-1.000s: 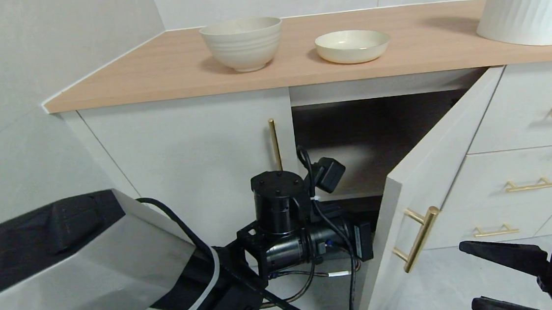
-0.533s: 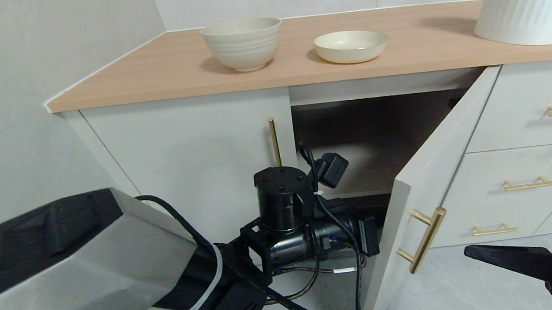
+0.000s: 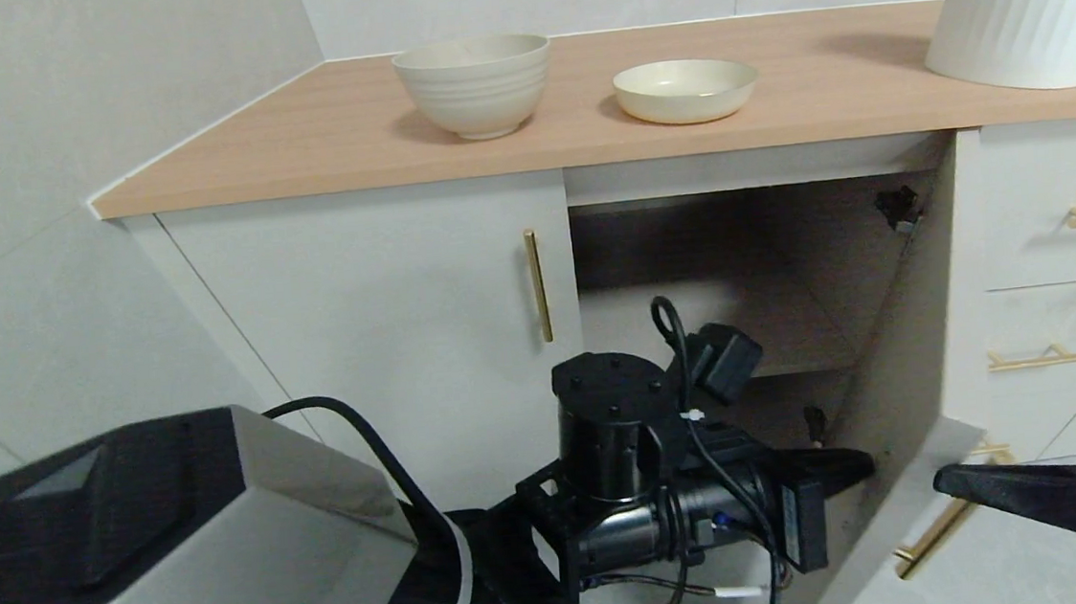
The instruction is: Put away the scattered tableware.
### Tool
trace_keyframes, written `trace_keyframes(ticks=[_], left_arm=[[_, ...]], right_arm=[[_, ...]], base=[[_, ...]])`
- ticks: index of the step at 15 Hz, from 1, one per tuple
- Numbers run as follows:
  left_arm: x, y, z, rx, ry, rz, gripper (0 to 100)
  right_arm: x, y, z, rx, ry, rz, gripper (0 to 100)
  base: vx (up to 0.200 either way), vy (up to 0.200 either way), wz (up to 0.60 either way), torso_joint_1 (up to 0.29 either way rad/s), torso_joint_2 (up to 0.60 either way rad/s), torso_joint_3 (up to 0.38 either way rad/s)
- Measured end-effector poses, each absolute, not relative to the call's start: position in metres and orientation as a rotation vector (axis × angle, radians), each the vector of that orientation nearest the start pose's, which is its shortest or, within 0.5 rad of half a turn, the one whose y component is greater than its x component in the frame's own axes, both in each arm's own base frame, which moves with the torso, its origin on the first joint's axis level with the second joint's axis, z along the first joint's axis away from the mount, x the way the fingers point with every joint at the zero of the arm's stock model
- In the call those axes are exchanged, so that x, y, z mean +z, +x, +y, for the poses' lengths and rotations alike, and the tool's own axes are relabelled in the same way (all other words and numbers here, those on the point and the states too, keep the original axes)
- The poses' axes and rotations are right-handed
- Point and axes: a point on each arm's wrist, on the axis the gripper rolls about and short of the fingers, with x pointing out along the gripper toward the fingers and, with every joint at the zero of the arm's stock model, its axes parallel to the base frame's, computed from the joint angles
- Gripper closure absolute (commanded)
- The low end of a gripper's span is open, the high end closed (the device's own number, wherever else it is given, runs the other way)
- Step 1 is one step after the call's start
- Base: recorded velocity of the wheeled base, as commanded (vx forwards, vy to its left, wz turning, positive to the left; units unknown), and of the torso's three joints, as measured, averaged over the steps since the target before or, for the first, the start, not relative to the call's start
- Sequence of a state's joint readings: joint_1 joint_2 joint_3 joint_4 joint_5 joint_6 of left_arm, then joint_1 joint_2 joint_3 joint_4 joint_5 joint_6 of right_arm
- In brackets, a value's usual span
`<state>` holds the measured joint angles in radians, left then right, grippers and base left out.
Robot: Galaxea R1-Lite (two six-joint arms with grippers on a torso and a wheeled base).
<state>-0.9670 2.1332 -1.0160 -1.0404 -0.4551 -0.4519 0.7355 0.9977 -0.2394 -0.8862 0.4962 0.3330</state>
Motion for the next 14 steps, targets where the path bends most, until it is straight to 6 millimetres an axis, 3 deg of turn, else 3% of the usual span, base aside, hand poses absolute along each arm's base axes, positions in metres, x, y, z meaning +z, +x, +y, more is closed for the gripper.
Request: trace_keyframes(ticks=[4,8,11,14], left_arm=[[0.129,0.171,-0.369,-1.524,-0.331,0.422,100],[0.13,0.156,-0.374,-1.558,-0.326,0.426,100],[0.138,0.162,-0.369,-1.498,-0.341,0.389,100],[0.161,0.183,-0.338,-1.41,-0.362,0.343,100]], right_arm=[[0.224,0.075,0.083,1.3,0.256,-0.077,0],[0.265,0.075,0.082,1.301,0.255,-0.214,0],[0.295,0.08,0.082,1.263,0.242,-0.071,0],[0.311,0.093,0.086,1.206,0.24,-0.018,0]], base=[[0.0,0.0,0.0,0.0,0.0,0.0],[0.0,0.0,0.0,0.0,0.0,0.0],[0.0,0.0,0.0,0.0,0.0,0.0],[0.0,0.0,0.0,0.0,0.0,0.0]])
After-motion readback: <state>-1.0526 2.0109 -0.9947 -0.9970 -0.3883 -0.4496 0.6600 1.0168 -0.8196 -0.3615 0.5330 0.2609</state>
